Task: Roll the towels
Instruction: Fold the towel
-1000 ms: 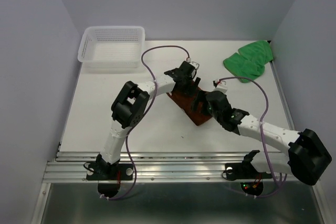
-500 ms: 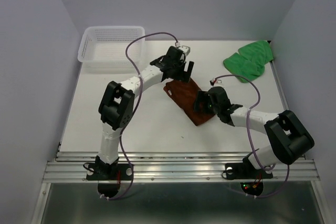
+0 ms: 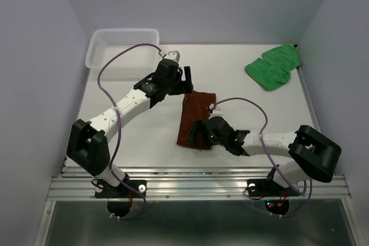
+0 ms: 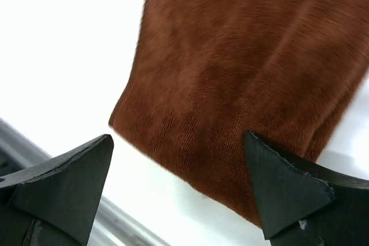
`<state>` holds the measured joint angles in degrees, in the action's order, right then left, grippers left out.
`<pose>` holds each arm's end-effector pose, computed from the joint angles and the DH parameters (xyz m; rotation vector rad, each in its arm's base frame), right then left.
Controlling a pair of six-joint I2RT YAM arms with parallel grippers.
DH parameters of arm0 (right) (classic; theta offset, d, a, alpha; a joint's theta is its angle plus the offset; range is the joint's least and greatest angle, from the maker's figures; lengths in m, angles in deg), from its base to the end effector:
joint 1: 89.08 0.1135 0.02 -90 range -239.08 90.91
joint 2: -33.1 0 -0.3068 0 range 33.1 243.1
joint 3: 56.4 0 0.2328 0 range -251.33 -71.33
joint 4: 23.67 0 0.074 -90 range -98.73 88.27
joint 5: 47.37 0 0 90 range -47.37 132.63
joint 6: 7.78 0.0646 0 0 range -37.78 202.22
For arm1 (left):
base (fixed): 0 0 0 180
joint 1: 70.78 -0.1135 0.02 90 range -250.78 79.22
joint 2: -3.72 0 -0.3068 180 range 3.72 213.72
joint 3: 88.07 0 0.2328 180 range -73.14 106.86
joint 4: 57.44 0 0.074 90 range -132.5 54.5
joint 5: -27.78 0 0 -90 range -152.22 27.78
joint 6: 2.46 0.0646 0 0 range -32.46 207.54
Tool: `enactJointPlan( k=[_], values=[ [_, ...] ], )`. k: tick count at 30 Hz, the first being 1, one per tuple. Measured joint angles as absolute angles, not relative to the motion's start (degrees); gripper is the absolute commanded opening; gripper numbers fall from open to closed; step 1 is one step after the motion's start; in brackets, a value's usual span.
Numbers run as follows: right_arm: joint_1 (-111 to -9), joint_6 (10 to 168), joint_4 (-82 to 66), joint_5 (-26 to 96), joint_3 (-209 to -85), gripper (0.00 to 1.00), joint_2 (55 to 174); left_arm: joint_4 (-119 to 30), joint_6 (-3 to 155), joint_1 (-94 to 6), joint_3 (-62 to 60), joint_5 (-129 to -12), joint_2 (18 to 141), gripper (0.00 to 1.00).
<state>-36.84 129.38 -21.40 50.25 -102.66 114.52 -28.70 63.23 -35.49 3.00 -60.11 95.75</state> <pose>0.1747 0.2115 0.1989 -0.0268 2.3396 0.7801 0.3148 -0.2199 0.3476 0.1823 2.1361 -0.5846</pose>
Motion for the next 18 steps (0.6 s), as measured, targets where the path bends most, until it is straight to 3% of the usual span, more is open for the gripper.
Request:
enactJointPlan(
  k=[8, 18],
  values=[
    [-30.8, 128.1, -17.6, 51.7, -111.2, 1.00, 119.7, -27.1, 51.0, -35.5, -17.1, -53.5, 77.6, 0.99],
    [-27.4, 101.6, -7.8, 51.3, -114.8, 1.00, 105.4, -23.5, 40.6, -35.6, -34.1, -54.9, 65.7, 0.99]
  ],
)
